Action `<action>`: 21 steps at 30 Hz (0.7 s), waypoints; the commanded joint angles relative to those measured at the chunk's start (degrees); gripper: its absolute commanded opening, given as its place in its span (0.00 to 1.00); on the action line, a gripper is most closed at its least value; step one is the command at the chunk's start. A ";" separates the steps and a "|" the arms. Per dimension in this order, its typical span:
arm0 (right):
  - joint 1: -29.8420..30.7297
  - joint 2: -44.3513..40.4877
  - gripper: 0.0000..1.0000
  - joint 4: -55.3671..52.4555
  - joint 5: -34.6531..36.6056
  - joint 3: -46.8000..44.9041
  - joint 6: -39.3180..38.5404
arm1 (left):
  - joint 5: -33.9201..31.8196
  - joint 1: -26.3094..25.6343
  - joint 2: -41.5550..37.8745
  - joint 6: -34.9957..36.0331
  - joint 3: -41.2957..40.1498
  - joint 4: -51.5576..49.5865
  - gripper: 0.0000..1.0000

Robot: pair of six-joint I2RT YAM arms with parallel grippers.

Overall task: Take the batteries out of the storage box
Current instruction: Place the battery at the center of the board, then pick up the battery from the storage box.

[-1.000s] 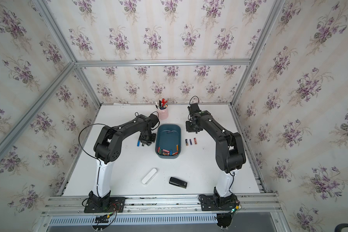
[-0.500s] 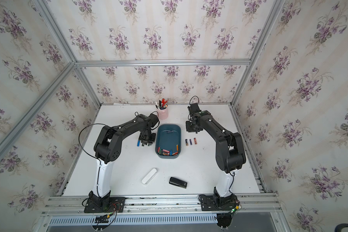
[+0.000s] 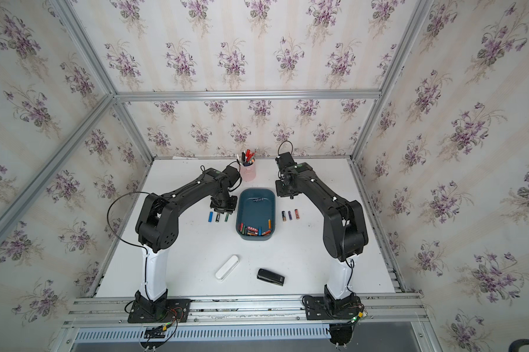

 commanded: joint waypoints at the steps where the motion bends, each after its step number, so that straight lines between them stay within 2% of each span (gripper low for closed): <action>1: 3.40 2.66 0.33 -8.14 6.65 4.62 1.16 | 0.34 -0.05 -0.60 0.54 0.48 -1.32 0.39; 10: 12.78 10.34 0.33 -15.18 7.49 11.51 4.94 | 0.32 0.80 -3.88 1.41 -3.45 0.27 0.40; 21: 16.65 17.57 0.34 -20.45 9.24 12.23 11.21 | 2.11 1.27 -6.13 1.99 -8.92 3.04 0.40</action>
